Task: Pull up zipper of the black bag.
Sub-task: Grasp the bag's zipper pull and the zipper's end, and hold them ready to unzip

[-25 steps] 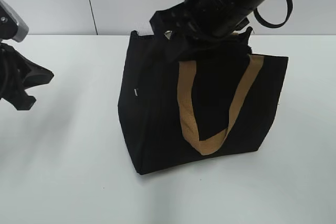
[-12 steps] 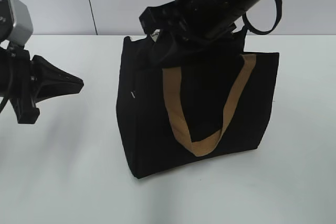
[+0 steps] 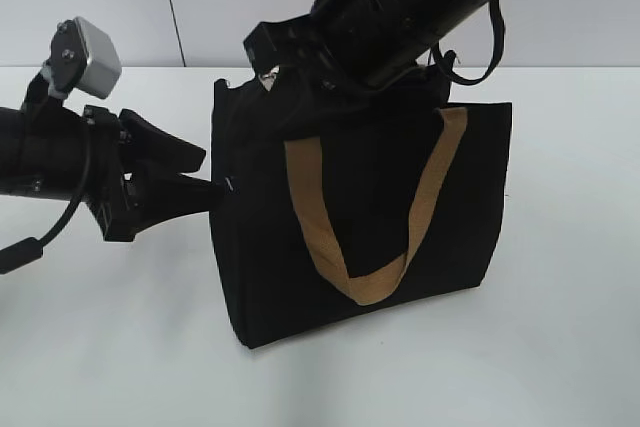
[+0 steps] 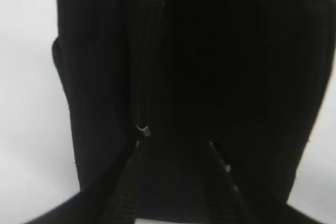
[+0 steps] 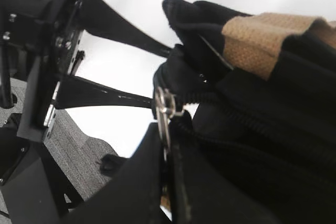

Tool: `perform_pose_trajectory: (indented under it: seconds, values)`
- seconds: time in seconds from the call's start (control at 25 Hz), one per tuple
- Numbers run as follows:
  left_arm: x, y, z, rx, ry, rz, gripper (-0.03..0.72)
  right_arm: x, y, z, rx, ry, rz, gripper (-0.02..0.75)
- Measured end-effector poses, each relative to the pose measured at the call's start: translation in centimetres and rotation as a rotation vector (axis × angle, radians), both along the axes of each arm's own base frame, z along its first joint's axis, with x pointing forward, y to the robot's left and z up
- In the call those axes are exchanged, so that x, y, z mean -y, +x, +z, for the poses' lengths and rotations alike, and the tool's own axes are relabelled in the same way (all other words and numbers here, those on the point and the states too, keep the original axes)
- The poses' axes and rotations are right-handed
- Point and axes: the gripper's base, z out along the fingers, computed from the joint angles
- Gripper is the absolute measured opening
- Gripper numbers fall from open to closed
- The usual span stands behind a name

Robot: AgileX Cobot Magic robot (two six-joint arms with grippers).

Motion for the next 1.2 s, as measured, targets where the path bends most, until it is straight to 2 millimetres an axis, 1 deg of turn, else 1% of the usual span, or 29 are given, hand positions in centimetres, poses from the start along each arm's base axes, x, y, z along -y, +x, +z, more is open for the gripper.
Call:
perform_pose_trajectory:
  seconds: [0.04,0.08,0.16,0.32,0.44,0.56,0.6,0.68,0.72,0.8,0.84,0.88,0.92,1.0,1.2]
  values:
    - [0.1,0.1,0.0,0.000,-0.003,0.015,0.444,0.0,0.0,0.0,0.002,0.000,0.002,-0.001]
    - [0.2,0.2,0.0,0.006,-0.008,0.029,0.475,0.0,0.0,0.0,0.004,0.000,0.005,-0.001]
    - [0.5,0.2,0.1,0.022,-0.011,0.032,0.503,0.0,0.0,0.0,0.009,-0.002,0.013,-0.001]
    - [1.7,0.3,0.0,0.062,-0.009,0.012,0.517,0.0,-0.1,0.0,0.011,-0.004,0.021,-0.001]
    - [2.5,0.8,0.0,0.083,0.001,-0.012,0.519,0.0,-0.1,0.0,0.004,-0.007,0.029,-0.001]
    - [2.8,1.2,0.2,0.099,0.010,-0.007,0.505,0.0,-0.2,-0.1,0.001,-0.010,0.039,-0.001]
    - [2.8,1.3,0.3,0.103,0.014,-0.005,0.484,0.0,-0.2,-0.1,0.000,-0.010,0.040,-0.001]
    - [2.8,1.4,0.3,0.106,0.021,-0.001,0.406,0.0,-0.3,-0.1,-0.002,-0.010,0.042,-0.001]
    - [2.8,1.4,0.2,0.106,0.022,0.000,0.338,0.0,-0.3,-0.1,-0.005,-0.008,0.042,-0.001]
    - [2.8,1.4,0.2,0.106,0.022,-0.001,0.163,0.0,-0.3,0.0,-0.009,-0.003,0.041,-0.001]
    - [2.8,1.4,0.3,0.107,0.022,-0.001,0.094,-0.1,-0.3,0.0,-0.011,-0.001,0.041,-0.001]
    - [2.8,1.4,0.2,0.107,0.022,0.000,0.042,-0.1,-0.3,0.0,-0.012,0.002,0.040,-0.001]
    - [2.8,1.4,0.2,0.107,0.027,0.004,0.011,-0.1,-0.3,0.0,-0.013,0.004,0.040,-0.001]
    - [2.6,1.6,0.1,0.111,0.046,0.022,-0.009,-0.1,-0.3,0.0,-0.014,0.003,0.040,-0.001]
    - [2.3,1.9,0.1,0.116,0.092,0.077,-0.011,-0.1,-0.3,-0.2,-0.018,0.001,0.041,-0.001]
